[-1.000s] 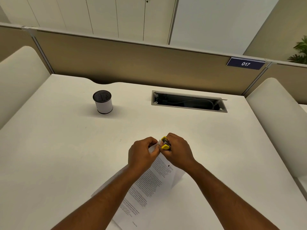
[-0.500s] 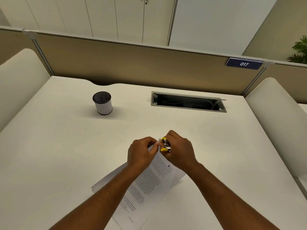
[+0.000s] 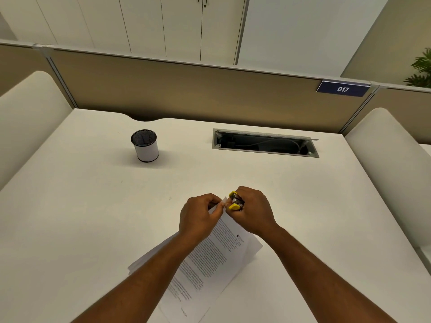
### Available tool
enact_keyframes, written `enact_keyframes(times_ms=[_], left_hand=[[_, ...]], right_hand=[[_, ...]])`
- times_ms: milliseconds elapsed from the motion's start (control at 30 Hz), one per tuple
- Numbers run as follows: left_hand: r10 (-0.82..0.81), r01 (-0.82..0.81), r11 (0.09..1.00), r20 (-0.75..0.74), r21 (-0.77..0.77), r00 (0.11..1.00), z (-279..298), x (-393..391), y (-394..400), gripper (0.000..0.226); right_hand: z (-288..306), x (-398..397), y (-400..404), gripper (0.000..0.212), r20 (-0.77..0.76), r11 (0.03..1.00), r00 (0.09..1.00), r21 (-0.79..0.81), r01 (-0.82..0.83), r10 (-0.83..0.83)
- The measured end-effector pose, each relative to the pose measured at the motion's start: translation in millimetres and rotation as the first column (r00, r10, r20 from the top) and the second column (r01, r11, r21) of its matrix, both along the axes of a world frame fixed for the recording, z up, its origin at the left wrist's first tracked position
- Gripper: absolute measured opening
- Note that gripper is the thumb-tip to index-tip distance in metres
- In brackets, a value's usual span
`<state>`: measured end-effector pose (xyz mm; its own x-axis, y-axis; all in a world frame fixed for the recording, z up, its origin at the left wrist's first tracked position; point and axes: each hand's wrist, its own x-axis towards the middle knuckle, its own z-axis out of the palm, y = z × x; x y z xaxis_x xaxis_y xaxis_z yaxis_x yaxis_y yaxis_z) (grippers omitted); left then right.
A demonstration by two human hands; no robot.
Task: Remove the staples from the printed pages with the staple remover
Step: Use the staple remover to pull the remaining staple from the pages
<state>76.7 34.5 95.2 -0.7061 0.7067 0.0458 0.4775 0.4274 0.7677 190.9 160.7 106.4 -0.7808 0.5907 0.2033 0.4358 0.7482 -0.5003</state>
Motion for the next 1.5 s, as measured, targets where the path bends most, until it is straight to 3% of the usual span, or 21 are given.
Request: enact_keyframes(times_ms=[433, 600, 700, 767, 833, 967, 1067, 1167, 1267, 1333, 1500], left_hand=[[-0.134, 0.129, 0.988, -0.056, -0.086, 0.989, 2.0, -0.8, 2.3, 0.024], [-0.183, 0.197, 0.98, 0.283, -0.021, 0.941, 4.5, -5.4, 6.0, 0.014], [-0.225, 0.256, 0.967, 0.451, -0.009, 0.864, 8.3, -12.8, 3.0, 0.012], [-0.251, 0.295, 0.955, 0.478, -0.018, 0.842, 9.2, -17.1, 0.3, 0.012], [-0.291, 0.336, 0.94, 0.38, -0.057, 0.878, 8.0, -18.8, -0.9, 0.01], [-0.307, 0.299, 0.933, -0.005, -0.199, 0.952, 6.8, -10.2, 0.0, 0.018], [-0.3, 0.256, 0.949, -0.266, -0.186, 0.916, 2.5, -6.7, 0.0, 0.028], [-0.307, 0.251, 0.95, -0.393, -0.187, 0.867, 0.6, -6.7, -2.0, 0.028], [-0.248, 0.218, 0.969, -0.485, -0.119, 0.839, -2.4, -3.0, -3.3, 0.025], [-0.198, 0.186, 0.98, -0.471, -0.071, 0.86, -2.8, -2.3, -3.5, 0.023], [-0.168, 0.16, 0.986, -0.329, -0.051, 0.929, 0.6, -4.0, -1.3, 0.025]], right_hand=[[7.1, 6.3, 0.3, 0.016, 0.006, 0.921, 0.968, 0.306, -0.242, 0.253], [0.1, 9.8, 1.6, 0.014, -0.01, 0.875, 0.951, 0.396, -0.28, 0.309], [-3.1, 11.8, 3.2, 0.01, -0.022, 0.888, 0.945, 0.348, -0.3, 0.328], [-3.3, 12.0, 4.3, 0.007, -0.022, 0.906, 0.937, 0.265, -0.33, 0.348], [-3.8, 11.6, 5.2, 0.007, -0.008, 0.913, 0.928, 0.181, -0.365, 0.373], [-3.3, 10.5, 5.3, 0.016, -0.021, 0.953, 0.953, 0.036, -0.301, 0.302], [-3.4, 8.5, 1.4, 0.016, -0.045, 0.98, 0.983, -0.09, -0.179, 0.176], [-7.8, 4.3, -2.6, 0.02, -0.014, 0.971, 1.0, -0.239, -0.005, 0.001], [-10.2, 0.8, -9.1, 0.024, -0.024, 0.874, 0.991, -0.474, 0.105, -0.132], [-8.0, 0.1, -11.5, 0.028, -0.058, 0.796, 0.978, -0.593, 0.126, -0.199], [-6.5, 3.5, -10.2, 0.02, -0.135, 0.791, 0.975, -0.609, 0.059, -0.176]])
